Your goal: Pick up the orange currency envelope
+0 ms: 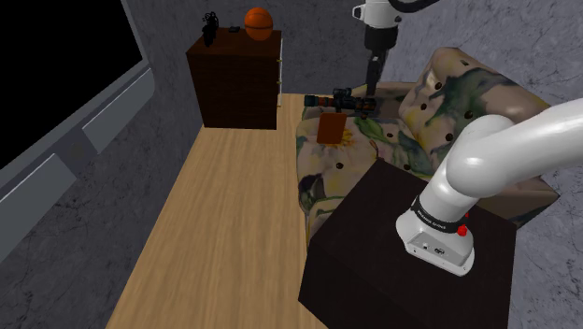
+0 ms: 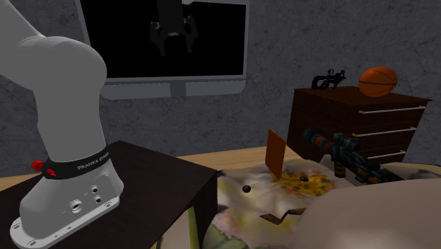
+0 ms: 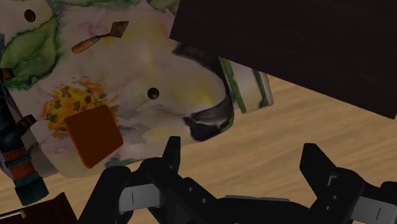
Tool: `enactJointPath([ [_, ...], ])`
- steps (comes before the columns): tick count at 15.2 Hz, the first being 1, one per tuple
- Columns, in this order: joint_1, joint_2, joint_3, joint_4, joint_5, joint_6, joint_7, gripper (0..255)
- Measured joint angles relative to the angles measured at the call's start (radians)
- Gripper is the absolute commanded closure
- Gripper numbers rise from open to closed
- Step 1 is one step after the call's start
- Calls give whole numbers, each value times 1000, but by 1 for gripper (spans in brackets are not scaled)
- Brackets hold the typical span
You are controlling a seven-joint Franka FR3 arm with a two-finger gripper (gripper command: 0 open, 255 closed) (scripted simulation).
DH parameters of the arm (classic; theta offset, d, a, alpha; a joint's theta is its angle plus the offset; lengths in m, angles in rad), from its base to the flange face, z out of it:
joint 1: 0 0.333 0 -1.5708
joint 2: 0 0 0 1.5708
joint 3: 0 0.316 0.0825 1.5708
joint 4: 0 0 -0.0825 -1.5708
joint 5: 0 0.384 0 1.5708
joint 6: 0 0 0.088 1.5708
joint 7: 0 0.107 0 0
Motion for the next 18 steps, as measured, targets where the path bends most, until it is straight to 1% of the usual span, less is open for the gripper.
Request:
enactJointPath([
  [6,-34,116,-129,-32,-79,177,-149,0],
  [10,-43,234,-207,-18,-106,301,-239,0],
  [15,-49,396,-306,11,-112,457,-369,0],
  [18,-45,512,-358,54,-84,541,-457,0],
])
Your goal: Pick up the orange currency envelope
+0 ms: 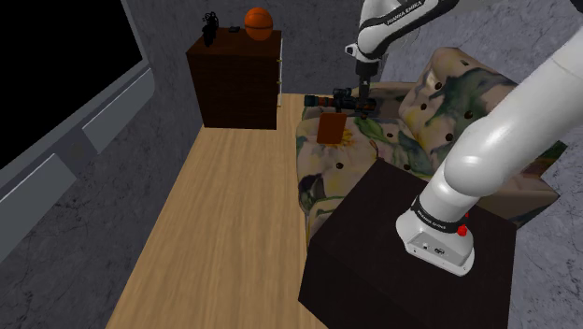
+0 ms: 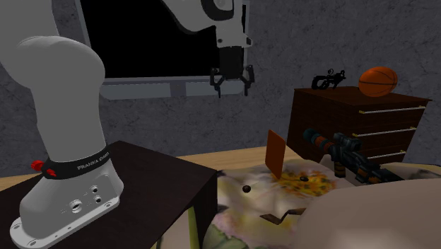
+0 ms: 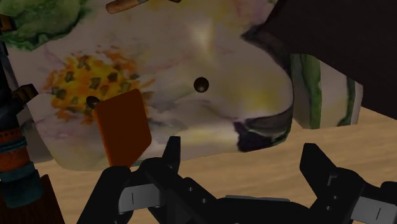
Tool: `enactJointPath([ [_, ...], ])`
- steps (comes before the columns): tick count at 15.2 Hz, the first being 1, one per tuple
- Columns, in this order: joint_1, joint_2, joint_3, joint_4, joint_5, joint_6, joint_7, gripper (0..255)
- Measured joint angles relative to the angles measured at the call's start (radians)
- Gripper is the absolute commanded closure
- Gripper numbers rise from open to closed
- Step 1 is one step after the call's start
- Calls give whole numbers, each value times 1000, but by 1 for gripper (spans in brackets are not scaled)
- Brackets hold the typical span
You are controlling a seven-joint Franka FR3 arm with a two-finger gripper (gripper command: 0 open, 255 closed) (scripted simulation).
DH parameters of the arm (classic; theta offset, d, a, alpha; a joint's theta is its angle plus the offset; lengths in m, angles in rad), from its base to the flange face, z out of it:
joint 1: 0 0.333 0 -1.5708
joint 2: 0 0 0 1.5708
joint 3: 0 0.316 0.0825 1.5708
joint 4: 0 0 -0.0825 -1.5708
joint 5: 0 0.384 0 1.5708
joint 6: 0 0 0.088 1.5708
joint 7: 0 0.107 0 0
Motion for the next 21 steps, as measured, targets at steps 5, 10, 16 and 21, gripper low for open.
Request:
enactJointPath([
  [5,-1,225,-61,112,116,117,-180,0],
  [10,-52,439,-57,245,267,188,-371,0],
  [16,-161,686,13,450,412,218,-548,0],
  [21,-252,875,73,663,472,193,-640,0],
])
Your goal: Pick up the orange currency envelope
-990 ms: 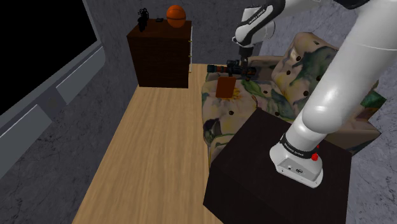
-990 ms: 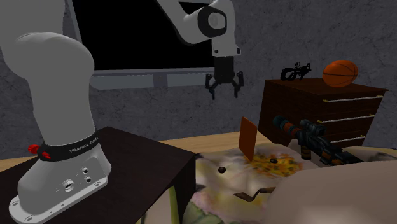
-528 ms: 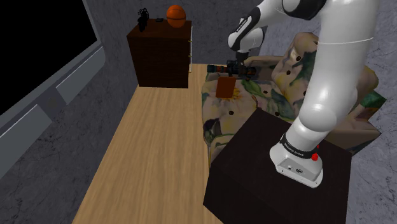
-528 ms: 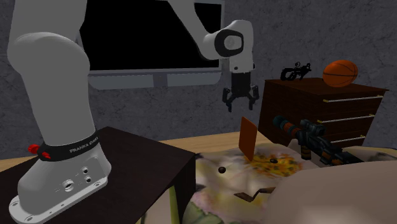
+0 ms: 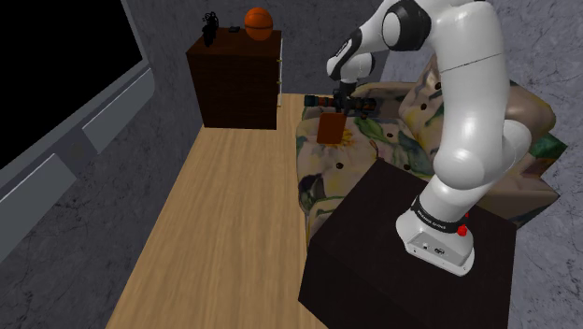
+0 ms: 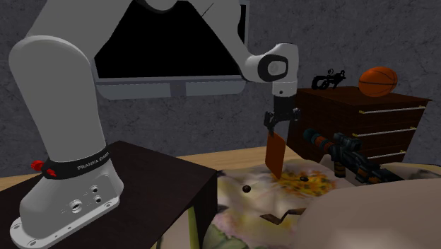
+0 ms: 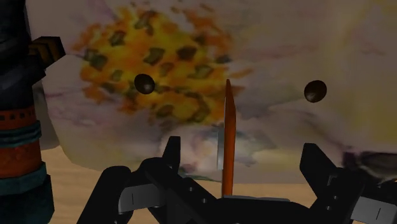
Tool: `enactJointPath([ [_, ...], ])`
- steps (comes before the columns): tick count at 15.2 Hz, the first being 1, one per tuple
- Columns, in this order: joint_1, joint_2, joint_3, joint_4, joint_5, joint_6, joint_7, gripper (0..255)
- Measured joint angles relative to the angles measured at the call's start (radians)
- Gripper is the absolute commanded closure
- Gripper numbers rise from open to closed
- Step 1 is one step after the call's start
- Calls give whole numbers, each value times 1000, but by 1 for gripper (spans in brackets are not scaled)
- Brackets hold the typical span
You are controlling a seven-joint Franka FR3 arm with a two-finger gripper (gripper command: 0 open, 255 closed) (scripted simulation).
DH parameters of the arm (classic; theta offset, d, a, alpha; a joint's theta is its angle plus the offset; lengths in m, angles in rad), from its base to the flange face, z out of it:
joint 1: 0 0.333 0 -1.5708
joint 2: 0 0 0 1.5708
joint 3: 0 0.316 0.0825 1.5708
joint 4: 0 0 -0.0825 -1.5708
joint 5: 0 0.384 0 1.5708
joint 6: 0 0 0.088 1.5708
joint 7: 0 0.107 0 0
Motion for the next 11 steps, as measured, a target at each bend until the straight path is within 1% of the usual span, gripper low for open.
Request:
enactJointPath([
  [3,-17,47,14,34,13,13,-13,0],
  [8,-31,97,30,47,27,50,-22,0],
  [9,-31,101,31,48,28,53,-22,255],
  [11,-31,104,32,48,29,56,-21,255],
])
